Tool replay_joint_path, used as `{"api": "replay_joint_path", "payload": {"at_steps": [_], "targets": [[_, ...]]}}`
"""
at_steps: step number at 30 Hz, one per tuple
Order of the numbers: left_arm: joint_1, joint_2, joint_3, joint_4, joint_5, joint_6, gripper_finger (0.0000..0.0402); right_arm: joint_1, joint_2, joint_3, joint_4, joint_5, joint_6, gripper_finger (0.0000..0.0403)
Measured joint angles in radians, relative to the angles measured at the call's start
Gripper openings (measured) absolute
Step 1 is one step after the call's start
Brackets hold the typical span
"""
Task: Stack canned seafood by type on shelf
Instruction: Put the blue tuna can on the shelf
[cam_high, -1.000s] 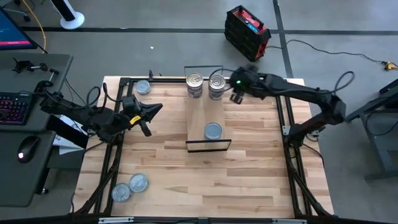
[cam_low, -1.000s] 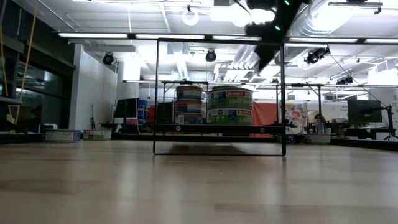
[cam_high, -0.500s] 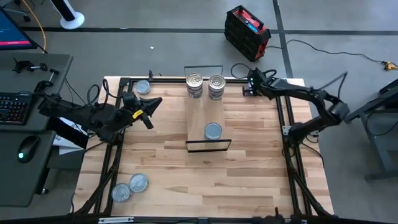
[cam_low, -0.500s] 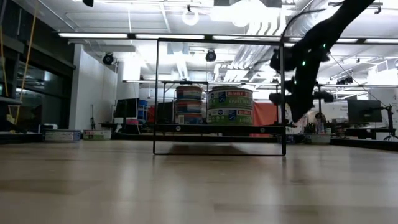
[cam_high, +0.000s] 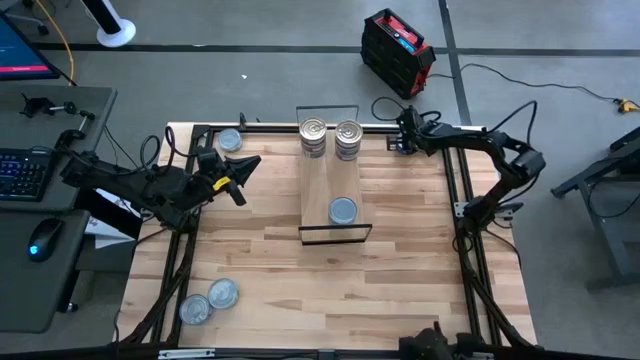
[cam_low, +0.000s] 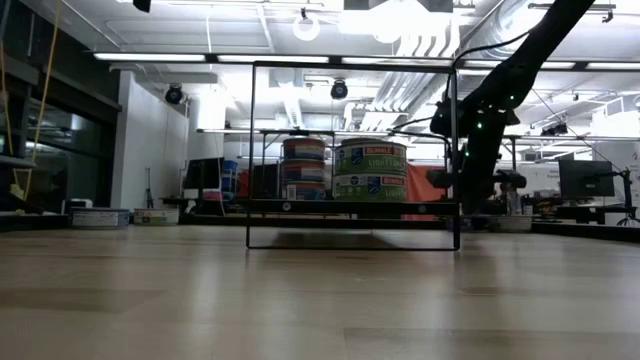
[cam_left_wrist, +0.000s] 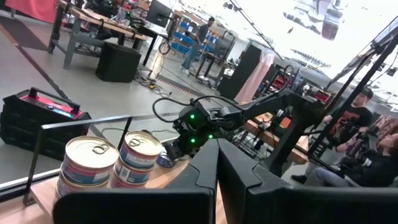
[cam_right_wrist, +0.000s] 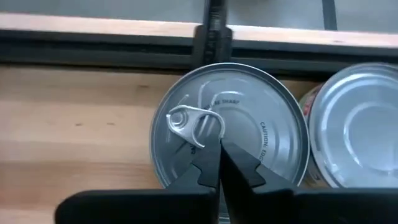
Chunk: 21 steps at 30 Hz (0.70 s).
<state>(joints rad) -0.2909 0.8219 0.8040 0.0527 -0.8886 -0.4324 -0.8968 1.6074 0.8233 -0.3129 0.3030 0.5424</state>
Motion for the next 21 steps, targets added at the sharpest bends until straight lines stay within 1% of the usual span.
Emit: {"api": "replay_joint_path", "payload": {"at_steps": [4, 8, 11, 13, 16, 18, 21], "targets": [[0.000, 0.000, 0.000, -0.001, -0.002, 0.000, 0.0000, 0.012, -0.003, 0.003, -0.026, -0.087, -0.091, 0.0000], [0.000, 0.000, 0.000, -0.005, -0.003, -0.022, 0.0000, 0.075, -0.028, 0.005, -0.171, -0.158, -0.234, 0.0000], [0.000, 0.002, 0.000, -0.019, -0.003, -0.058, 0.0000, 0.151, -0.049, 0.004, -0.307, -0.159, -0.318, 0.0000], [-0.002, 0.003, 0.000, -0.035, -0.001, -0.094, 0.0000, 0.218, -0.068, -0.010, -0.368, -0.154, -0.331, 0.0000], [-0.012, 0.003, 0.000, -0.067, 0.023, -0.148, 0.0000, 0.346, -0.121, -0.071, -0.392, -0.144, -0.270, 0.0000], [-0.022, 0.003, 0.000, -0.096, 0.057, -0.166, 0.0000, 0.449, -0.167, -0.121, -0.397, -0.131, -0.165, 0.0000], [-0.043, 0.003, 0.000, -0.126, 0.144, -0.174, 0.0000, 0.625, -0.239, -0.182, -0.424, -0.117, 0.038, 0.0000]]}}
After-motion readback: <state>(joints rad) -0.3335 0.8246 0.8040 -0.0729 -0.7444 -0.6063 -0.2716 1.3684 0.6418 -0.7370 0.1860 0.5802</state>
